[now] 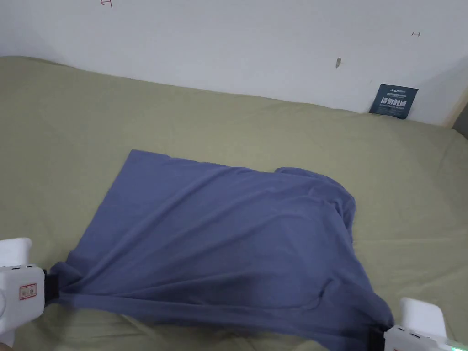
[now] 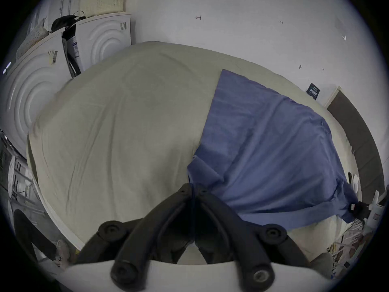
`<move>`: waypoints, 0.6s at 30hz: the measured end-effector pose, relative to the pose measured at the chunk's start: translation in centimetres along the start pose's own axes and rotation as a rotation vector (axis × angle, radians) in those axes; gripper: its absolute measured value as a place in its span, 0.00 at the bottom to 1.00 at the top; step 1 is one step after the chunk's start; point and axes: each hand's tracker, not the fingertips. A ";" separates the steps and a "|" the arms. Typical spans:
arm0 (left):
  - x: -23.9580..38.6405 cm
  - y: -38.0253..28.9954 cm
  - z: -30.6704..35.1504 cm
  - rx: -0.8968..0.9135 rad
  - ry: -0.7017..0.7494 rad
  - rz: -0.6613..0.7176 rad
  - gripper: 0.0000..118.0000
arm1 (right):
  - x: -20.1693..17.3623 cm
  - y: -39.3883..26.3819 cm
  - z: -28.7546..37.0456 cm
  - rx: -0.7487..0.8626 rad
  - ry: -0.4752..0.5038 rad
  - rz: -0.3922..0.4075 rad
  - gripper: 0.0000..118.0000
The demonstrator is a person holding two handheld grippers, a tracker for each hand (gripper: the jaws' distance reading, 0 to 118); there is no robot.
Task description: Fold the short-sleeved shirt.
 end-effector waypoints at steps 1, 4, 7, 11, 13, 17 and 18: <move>0.1 0.1 0.2 0.003 -0.010 -0.005 0.01 | 0.4 0.4 0.7 0.001 0.003 0.016 0.04; 0.7 0.9 1.0 0.034 -0.011 -0.050 0.01 | 0.2 1.5 1.9 0.055 0.016 0.042 0.04; 1.2 2.5 1.4 0.050 -0.025 -0.079 0.01 | 0.6 3.7 1.6 0.055 0.008 0.066 0.04; 1.4 5.5 0.6 0.061 -0.044 -0.093 0.01 | 1.0 7.5 0.1 0.067 0.023 0.087 0.04; 1.9 7.1 0.0 0.067 -0.046 -0.107 0.01 | 0.7 10.0 -0.9 0.064 0.040 0.115 0.04; 2.7 10.5 -2.1 0.056 -0.037 -0.155 0.01 | -0.5 14.6 -3.4 0.050 0.041 0.191 0.04; 2.9 11.3 -2.9 0.048 -0.036 -0.166 0.01 | -0.8 15.7 -4.2 0.044 0.039 0.208 0.04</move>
